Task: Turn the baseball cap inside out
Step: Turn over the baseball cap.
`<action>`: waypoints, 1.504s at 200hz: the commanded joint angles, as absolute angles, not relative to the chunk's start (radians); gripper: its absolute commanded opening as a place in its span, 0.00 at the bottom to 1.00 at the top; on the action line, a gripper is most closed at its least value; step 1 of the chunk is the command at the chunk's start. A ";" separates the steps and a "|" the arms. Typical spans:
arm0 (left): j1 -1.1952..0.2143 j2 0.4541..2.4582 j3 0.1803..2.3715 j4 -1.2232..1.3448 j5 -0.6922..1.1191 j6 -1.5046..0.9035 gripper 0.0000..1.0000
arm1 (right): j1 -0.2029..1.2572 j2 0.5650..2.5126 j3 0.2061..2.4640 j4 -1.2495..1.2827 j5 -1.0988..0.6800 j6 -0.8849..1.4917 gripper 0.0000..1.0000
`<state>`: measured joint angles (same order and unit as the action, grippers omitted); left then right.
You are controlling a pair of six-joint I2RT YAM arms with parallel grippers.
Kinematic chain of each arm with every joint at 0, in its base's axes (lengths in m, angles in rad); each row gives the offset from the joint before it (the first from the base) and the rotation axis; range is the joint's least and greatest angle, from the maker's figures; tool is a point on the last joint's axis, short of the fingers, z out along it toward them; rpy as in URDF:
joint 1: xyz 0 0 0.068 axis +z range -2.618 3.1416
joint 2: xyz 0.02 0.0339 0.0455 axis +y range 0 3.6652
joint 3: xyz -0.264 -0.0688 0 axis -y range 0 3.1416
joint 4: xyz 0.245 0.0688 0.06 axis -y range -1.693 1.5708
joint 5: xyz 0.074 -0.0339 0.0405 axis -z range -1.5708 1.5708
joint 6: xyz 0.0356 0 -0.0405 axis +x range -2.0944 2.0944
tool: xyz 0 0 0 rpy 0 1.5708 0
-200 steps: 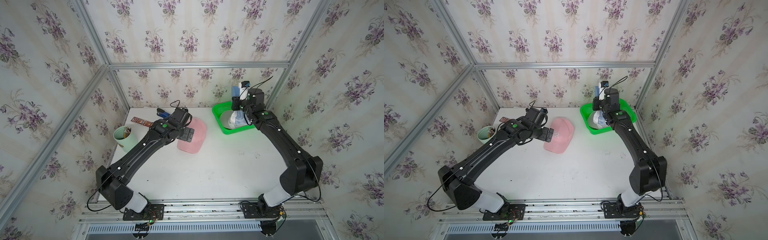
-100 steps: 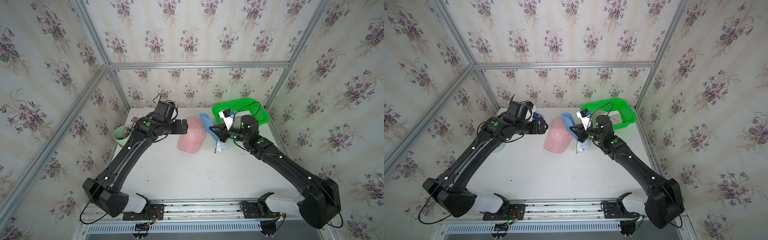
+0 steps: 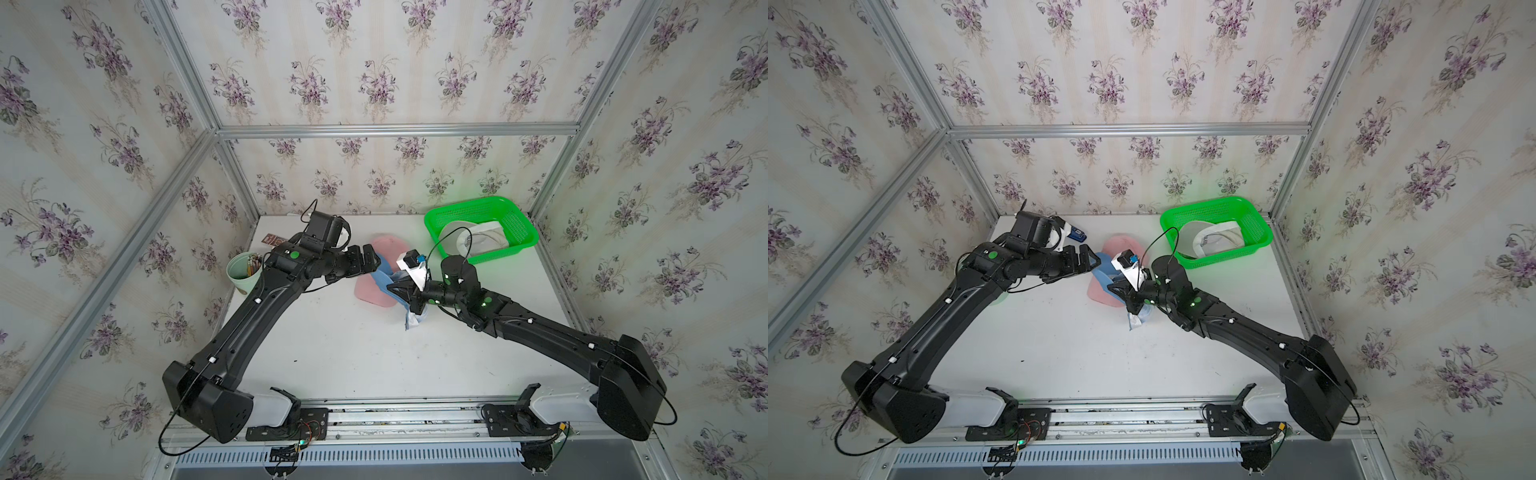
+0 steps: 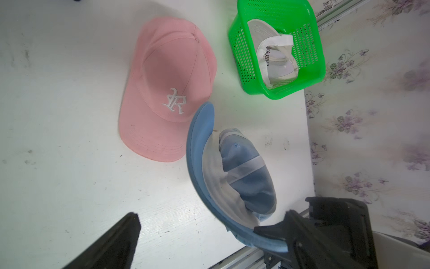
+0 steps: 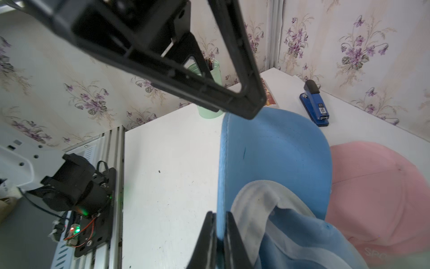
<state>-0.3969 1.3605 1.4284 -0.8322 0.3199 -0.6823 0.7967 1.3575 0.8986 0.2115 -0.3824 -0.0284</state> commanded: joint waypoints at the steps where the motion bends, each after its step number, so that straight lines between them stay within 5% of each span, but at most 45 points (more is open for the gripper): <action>1: -0.382 1.333 1.394 -0.746 0.353 -0.770 0.98 | 0.826 1.364 0.892 0.277 -0.285 -0.089 0.00; 103: -0.381 1.378 1.385 -0.774 0.408 -0.756 0.74 | 0.948 1.409 0.923 0.345 -0.170 -0.137 0.00; 170: -0.380 1.379 1.364 -0.755 0.453 -0.741 0.34 | 0.994 1.476 0.970 0.326 -0.075 -0.166 0.00; 211: -0.379 1.373 1.360 -0.751 0.436 -0.703 0.00 | 0.995 1.489 0.974 0.326 -0.050 -0.150 0.00; 243: -0.379 1.365 1.384 -0.775 0.329 -0.660 0.00 | 0.994 1.476 0.958 0.271 -0.073 -0.126 0.40; 301: -0.383 1.364 1.456 -0.838 0.229 -0.545 0.00 | 0.992 1.220 0.743 0.258 -0.026 0.002 0.47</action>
